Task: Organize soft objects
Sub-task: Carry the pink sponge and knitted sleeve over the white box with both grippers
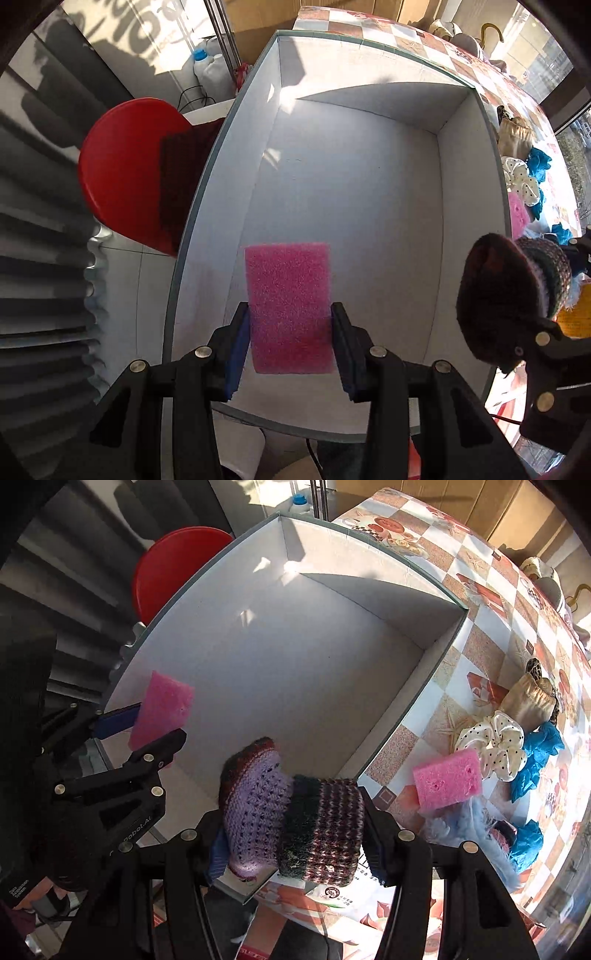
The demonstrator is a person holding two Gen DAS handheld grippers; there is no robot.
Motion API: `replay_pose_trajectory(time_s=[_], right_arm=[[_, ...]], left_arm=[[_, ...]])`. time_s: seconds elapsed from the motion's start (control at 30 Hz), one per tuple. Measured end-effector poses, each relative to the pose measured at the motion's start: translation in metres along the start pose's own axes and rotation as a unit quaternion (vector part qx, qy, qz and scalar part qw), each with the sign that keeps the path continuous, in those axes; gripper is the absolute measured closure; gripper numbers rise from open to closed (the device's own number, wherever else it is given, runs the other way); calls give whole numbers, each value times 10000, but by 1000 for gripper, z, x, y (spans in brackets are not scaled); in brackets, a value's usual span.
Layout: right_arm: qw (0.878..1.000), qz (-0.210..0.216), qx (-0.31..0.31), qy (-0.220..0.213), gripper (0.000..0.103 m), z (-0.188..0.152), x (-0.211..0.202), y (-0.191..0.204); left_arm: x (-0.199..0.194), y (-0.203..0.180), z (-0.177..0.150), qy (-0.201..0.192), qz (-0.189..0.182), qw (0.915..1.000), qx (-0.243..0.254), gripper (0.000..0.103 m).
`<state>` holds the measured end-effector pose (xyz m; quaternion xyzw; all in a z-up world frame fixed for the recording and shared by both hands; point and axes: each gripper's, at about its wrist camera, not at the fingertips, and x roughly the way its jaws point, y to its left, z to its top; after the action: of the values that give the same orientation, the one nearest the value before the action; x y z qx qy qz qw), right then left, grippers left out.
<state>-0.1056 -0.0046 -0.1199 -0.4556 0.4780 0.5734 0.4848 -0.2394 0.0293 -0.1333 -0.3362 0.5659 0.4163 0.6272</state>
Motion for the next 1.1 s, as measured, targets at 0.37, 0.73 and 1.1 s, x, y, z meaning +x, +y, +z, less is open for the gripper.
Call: replay_pose_trajectory(time_s=[0.37,0.73,1.1], right_arm=[[9990,163,-387,168,43,15,22,20],[9972,342,-304,594,43,-11,36,18],[9985,415,127,346,43,10,22,-6]], left_arm=[[10,1,-9,116,106,9998,-101,57],[0,-18,-41,176,19,9998,125,57],[-18,-9,-39,-15,13,10000,-16,57]])
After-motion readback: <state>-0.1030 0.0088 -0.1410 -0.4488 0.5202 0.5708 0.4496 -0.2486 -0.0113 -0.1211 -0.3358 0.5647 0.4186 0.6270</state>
